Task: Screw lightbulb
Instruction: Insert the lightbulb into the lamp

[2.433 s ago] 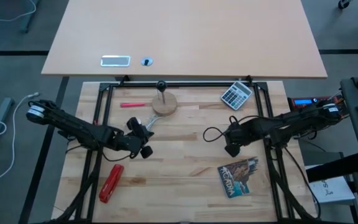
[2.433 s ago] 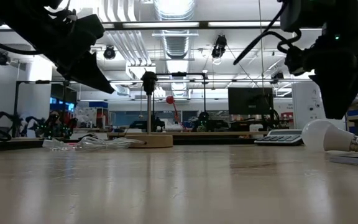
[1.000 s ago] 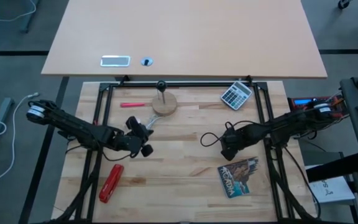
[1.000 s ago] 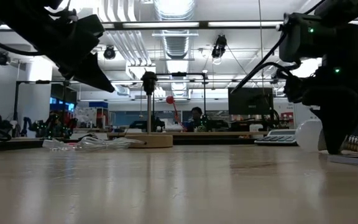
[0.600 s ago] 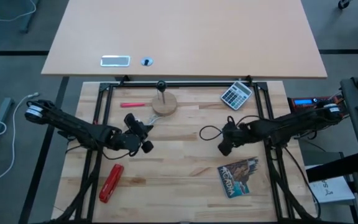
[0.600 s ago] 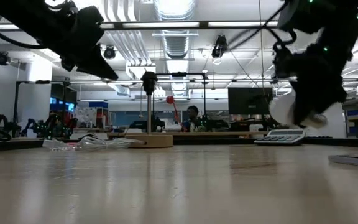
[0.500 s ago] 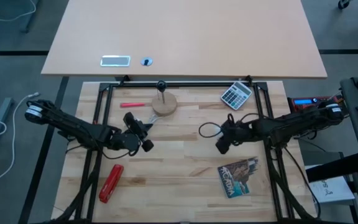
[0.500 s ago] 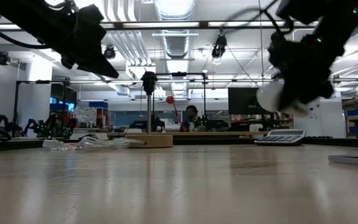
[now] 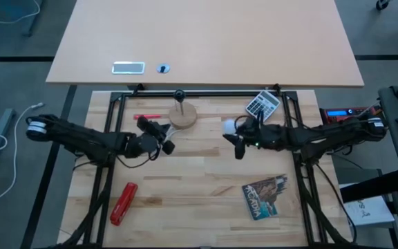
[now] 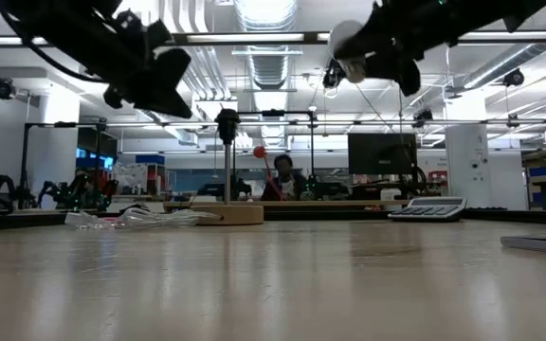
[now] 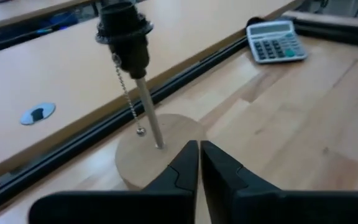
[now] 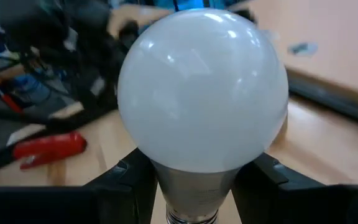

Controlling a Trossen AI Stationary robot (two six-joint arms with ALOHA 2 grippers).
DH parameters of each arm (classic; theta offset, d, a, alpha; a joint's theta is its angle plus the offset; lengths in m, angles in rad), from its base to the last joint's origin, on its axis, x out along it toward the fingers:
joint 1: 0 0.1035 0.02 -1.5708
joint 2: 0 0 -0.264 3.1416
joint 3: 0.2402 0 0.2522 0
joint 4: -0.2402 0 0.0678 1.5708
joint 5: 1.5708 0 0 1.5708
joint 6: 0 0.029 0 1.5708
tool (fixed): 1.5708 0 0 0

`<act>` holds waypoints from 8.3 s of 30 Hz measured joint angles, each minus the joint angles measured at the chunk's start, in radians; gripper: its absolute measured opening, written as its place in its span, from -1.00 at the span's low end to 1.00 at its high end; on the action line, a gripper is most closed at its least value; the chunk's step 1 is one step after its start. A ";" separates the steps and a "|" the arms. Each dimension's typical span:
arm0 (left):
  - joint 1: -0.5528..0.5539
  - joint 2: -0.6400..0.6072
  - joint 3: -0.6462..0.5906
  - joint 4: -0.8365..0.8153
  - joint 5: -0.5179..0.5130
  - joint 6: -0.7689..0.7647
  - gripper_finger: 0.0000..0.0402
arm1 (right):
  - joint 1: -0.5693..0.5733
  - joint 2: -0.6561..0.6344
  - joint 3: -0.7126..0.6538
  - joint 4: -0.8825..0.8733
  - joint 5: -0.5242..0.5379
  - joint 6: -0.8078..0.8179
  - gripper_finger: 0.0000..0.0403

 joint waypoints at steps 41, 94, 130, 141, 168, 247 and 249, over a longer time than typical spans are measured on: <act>0.535 0.651 0.084 0.871 0.421 0.420 -0.10 | -0.021 -0.016 0.000 0.216 -0.009 -0.176 -0.23; 0.246 0.607 0.104 0.810 0.736 0.223 -0.19 | -0.010 0.142 -0.001 0.493 -0.063 -0.272 -0.23; 0.246 0.086 -0.086 0.352 0.717 0.185 0.03 | -0.158 0.485 0.328 0.391 -0.158 -0.360 -0.23; 0.242 0.036 -0.196 0.453 0.702 0.098 0.10 | -0.178 0.477 0.306 0.384 -0.141 -0.360 -0.23; 0.241 0.038 -0.201 0.505 0.699 0.095 0.10 | -0.178 0.485 0.290 0.402 -0.140 -0.361 -0.23; 0.519 0.337 0.107 0.382 0.467 0.361 0.43 | -0.143 0.195 0.274 -0.137 -0.026 -0.297 0.23; 0.541 0.368 0.122 0.381 0.502 0.344 0.44 | -0.143 0.195 0.274 -0.179 0.059 -0.298 0.22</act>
